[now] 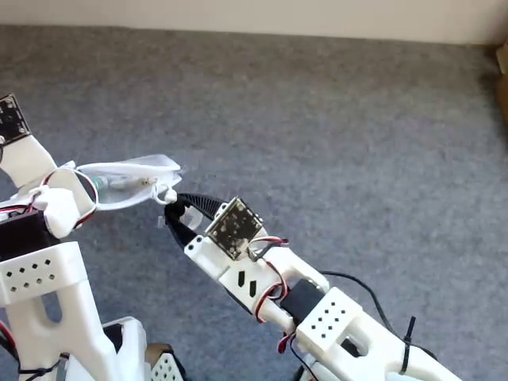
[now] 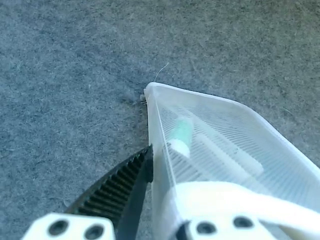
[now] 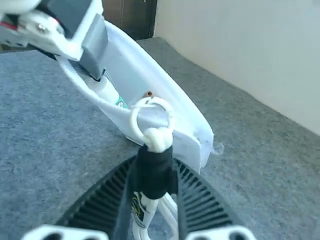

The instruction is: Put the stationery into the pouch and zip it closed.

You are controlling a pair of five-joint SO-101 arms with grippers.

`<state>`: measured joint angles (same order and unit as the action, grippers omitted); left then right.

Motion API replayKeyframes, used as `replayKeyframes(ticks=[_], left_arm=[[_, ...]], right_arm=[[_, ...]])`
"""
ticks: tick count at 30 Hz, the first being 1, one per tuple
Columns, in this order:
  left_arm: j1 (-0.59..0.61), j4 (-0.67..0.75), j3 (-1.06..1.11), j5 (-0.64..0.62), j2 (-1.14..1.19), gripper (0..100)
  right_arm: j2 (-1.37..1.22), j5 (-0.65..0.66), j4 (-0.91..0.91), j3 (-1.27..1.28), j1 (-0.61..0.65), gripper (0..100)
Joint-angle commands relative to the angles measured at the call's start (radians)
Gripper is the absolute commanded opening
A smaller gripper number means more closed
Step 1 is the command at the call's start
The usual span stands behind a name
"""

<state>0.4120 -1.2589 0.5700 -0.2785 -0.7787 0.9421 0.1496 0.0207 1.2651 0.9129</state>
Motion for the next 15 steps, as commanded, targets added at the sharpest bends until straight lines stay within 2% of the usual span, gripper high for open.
replayKeyframes(ticks=[1,15], left_arm=[[-0.019,0.015,0.001,0.008,0.001,5],[-0.019,0.014,0.001,0.008,0.001,5]], right_arm=[[0.031,-0.029,-0.005,-0.008,0.022,12.1],[0.031,-0.038,0.002,-0.008,0.025,13.2]])
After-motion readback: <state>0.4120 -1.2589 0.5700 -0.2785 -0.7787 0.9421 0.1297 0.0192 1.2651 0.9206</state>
